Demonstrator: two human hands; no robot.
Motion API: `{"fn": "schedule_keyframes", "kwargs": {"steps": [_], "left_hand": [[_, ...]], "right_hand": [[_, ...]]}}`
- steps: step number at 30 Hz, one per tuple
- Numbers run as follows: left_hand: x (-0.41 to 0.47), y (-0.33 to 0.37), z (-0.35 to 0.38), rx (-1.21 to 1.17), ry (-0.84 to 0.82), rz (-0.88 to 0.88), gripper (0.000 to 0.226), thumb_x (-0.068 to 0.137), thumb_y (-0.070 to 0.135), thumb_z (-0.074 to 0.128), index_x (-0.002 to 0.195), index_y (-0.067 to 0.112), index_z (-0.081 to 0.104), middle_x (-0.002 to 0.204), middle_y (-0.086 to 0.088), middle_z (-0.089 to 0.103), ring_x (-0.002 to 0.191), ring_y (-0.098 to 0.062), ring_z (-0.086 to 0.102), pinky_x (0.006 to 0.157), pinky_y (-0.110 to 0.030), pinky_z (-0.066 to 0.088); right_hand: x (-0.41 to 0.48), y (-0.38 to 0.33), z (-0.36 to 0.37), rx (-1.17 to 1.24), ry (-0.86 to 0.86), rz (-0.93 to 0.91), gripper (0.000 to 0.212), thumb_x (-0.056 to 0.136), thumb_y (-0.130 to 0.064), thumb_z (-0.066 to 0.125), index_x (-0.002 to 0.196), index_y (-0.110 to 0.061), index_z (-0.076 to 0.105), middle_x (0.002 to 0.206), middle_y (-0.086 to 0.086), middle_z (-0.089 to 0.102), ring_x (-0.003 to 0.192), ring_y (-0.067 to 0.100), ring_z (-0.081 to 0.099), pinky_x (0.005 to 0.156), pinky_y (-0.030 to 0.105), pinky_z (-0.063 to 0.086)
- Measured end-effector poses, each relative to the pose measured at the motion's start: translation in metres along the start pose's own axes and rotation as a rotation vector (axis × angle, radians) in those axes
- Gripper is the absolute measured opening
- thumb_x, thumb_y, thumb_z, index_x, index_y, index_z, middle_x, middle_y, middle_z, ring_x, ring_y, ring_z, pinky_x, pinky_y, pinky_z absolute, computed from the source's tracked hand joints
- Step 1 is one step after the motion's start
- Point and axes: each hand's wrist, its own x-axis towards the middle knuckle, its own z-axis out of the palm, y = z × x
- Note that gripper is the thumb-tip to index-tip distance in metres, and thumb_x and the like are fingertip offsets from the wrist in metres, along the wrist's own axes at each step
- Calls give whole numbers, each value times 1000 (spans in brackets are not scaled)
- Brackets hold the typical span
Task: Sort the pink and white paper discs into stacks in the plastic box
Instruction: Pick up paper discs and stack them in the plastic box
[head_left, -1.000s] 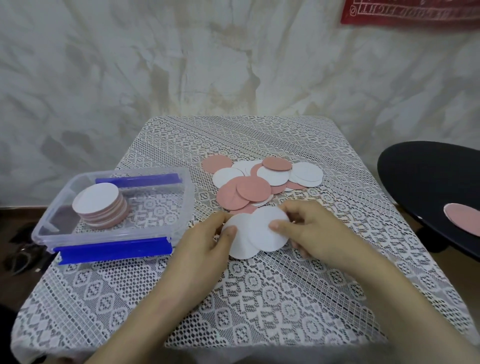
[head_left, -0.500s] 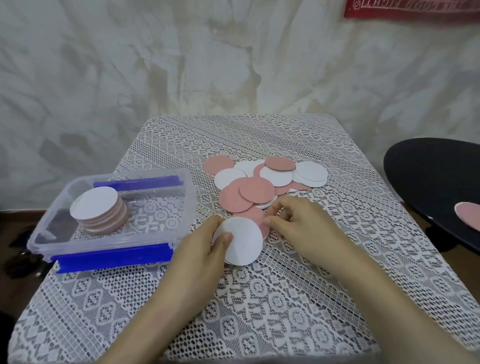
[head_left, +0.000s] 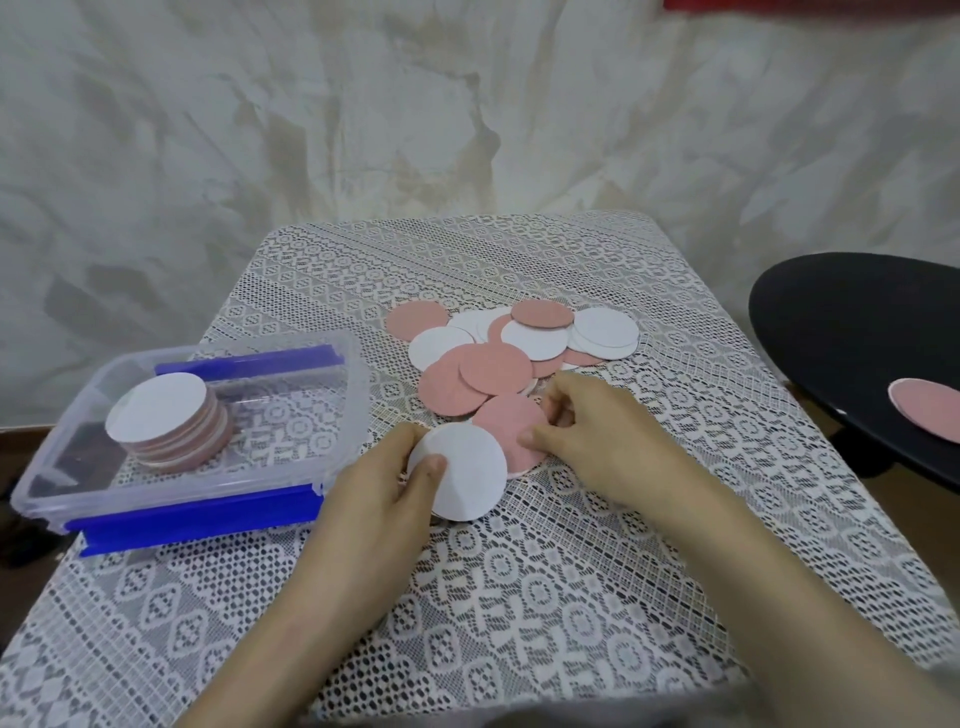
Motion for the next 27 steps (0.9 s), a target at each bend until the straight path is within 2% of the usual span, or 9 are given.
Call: {"fn": "schedule_keyframes", "kwargs": {"steps": [5,8,9,12,14,18,21,24,27], "left_hand": [[0,1,1,-26,-4,-2,14,104,30,47,105,37,59,61,27,60,50,3,53,44,-14,36],[0,4,4,-49,5,12,15,103,30,48,108,38,59,61,21,61,51,3,55,44,-11,36],[0,5,5,-48,4,20,14,103,30,48,107,38,58,61,21,61,51,3,54,46,-15,38],[0,6,9,-51,-9,42,15,104,30,46,105,40,57,63,24,61,49,1,52,50,-25,41],[0,7,11,-100,-30,46,19,105,29,43,104,42,58,63,16,62,47,0,51,49,-23,42],[-2,13,16,-204,-92,66,25,106,29,40,103,40,61,62,2,59,47,-5,50,47,-25,40],[-5,16,20,-213,-114,119,22,104,36,41,103,41,63,64,8,60,55,-7,53,51,-27,44],[-6,15,23,-138,-98,204,13,100,40,51,106,41,63,83,13,69,73,-13,63,67,-37,54],[-5,16,26,-65,-38,234,9,99,34,55,104,39,62,87,15,69,78,-9,63,68,-29,52]], "right_hand": [[-3,16,-14,-121,116,-8,17,97,-30,64,84,-22,57,77,-7,61,68,11,54,58,30,38],[-6,26,-21,-57,226,-66,16,102,-29,56,89,-21,61,86,-7,67,74,15,60,66,34,45],[-7,27,-24,75,219,-92,16,103,-27,55,89,-21,62,83,-10,67,71,12,60,66,34,47],[-20,24,-30,390,46,-141,19,103,-20,57,85,-21,63,59,-20,61,51,-2,50,54,16,41],[-28,23,-27,366,-48,-183,16,101,-23,60,86,-25,66,60,-19,60,51,0,50,52,18,43],[-36,23,-13,219,-66,-213,7,97,-39,62,95,-36,68,78,-10,65,64,9,60,65,40,54],[-43,22,-10,172,-39,-252,14,94,-47,63,89,-34,66,75,-10,65,64,6,58,70,42,53],[-48,26,-12,156,-20,-269,21,92,-50,63,85,-30,64,71,-8,63,60,3,52,67,43,50],[-52,29,-14,156,-28,-274,19,93,-49,63,89,-31,63,67,-7,61,56,2,49,60,36,44]]}}
